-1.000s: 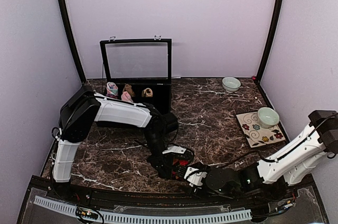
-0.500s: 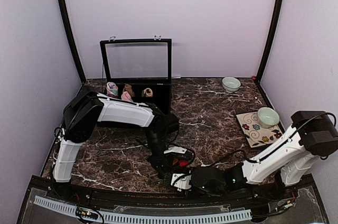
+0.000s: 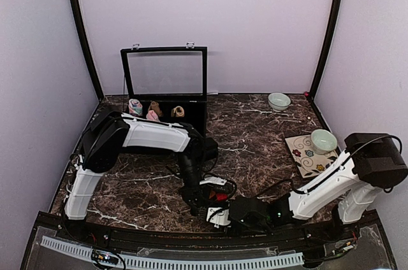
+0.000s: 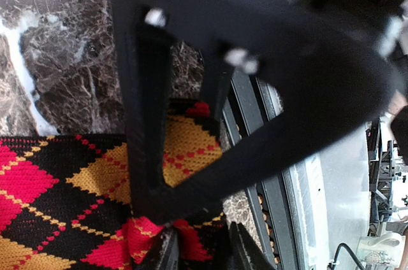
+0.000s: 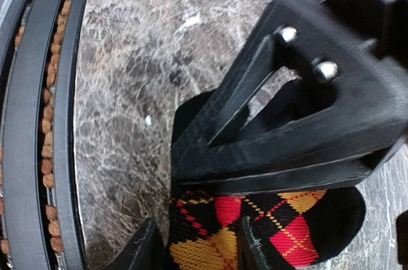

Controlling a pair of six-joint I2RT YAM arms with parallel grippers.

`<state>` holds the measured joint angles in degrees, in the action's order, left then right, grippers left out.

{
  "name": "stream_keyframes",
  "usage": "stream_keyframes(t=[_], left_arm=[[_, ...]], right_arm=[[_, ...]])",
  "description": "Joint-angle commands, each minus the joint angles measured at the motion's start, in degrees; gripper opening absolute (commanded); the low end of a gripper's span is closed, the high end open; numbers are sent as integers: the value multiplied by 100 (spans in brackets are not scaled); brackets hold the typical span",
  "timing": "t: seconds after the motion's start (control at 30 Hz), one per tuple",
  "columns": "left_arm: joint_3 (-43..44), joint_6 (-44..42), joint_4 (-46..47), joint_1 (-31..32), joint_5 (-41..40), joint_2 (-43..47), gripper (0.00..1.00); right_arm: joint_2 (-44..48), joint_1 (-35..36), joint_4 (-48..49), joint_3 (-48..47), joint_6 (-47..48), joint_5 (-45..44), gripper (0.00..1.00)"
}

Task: Roll the socks
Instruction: Roll the sock at the center of the board.

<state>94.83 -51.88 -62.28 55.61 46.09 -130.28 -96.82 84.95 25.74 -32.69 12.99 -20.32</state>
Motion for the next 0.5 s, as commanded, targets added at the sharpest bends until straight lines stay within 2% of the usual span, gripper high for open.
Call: stream_keyframes(t=[0.0, 0.2, 0.27, 0.37, 0.47], left_arm=[[5, -15, -61, -5, -535, -247, 28], [43, 111, 85, -24, -615, -263, 28], [75, 184, 105, -37, -666, -253, 28], [42, 355, 216, -123, -727, -95, 36], [-263, 616, 620, -261, -1010, 401, 44]], right_arm=[[-211, -45, 237, -6, -21, 72, 36], [-338, -63, 296, -4, -122, -107, 25], [-330, -94, 306, -8, -225, -42, 17], [-321, -132, 322, 15, -439, 116, 4], [-306, -135, 366, 101, -676, 222, 0]])
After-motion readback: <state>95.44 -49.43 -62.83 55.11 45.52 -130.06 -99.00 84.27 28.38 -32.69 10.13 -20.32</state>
